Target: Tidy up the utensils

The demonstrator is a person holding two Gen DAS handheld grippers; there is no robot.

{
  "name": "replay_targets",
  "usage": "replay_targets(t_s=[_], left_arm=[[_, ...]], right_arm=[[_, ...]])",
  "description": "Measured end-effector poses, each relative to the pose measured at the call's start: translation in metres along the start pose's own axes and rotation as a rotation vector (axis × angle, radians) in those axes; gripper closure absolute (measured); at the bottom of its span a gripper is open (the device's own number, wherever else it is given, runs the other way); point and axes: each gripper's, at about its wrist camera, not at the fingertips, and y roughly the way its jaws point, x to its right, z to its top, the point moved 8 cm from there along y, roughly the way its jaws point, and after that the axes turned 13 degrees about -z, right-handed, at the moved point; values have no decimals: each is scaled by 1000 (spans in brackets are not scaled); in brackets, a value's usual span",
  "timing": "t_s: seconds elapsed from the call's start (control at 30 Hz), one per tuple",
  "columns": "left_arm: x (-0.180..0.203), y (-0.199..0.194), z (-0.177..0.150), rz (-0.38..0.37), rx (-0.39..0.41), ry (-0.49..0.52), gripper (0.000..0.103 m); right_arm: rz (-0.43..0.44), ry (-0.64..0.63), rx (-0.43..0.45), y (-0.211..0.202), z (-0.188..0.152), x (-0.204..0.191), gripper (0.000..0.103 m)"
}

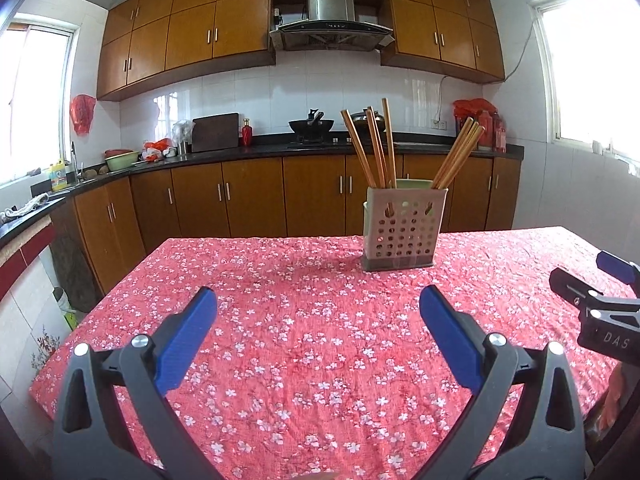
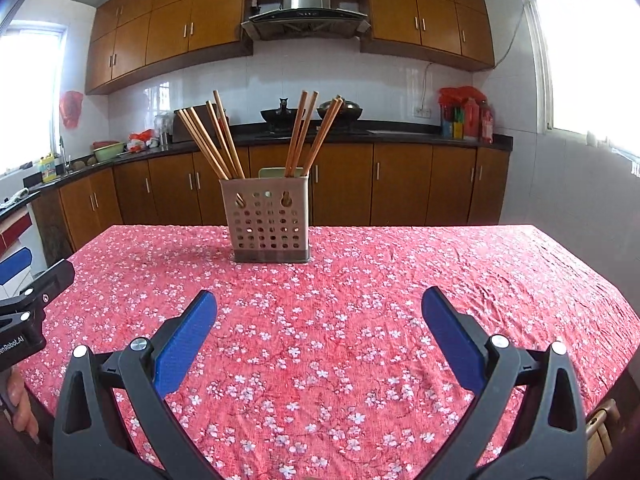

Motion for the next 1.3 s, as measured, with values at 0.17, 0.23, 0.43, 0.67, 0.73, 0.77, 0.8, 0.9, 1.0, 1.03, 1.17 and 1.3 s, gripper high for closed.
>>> replay_targets(t_s=[0.17,0.23,0.43,0.67,0.73,0.77,0.8,0.9,1.0,1.03,1.17,1.3], left_arm=[[0,4,-6,-11,-21,-15,4],[1,5,-8,-13,-26,-17,4],[-1,8,-12,-24,-42,-38,4],[-3,10,-14,-27,-46,-48,4],[-3,10,-14,-26,-46,-48,4],[-3,10,-14,-28,-46,-49,4],[-3,10,-14,-28,-46,-49,4],[-3,10,-14,-29,-46,-49,4],[-2,10,-14,-30,-46,-47,4],[-2,10,-14,-29,-46,-47,4],[-2,10,-14,-29,-47,-50,4],[-1,10,-14,-31,-47,-51,4]], right_arm=[[-4,-8,-7,1,-2,0,2],[-3,-10,-11,2,-3,-1,2],[-5,-12,-13,1,-4,-1,2],[-3,-8,-19,3,-5,0,2],[-2,-8,-18,2,-5,0,2],[-1,-7,-18,2,-5,0,2],[-1,-7,-18,2,-5,0,2],[-1,-7,-19,3,-6,0,2],[-1,-4,-20,3,-6,0,2],[-1,-2,-22,3,-6,0,2],[0,4,-27,3,-6,0,2],[1,5,-28,4,-5,1,2]])
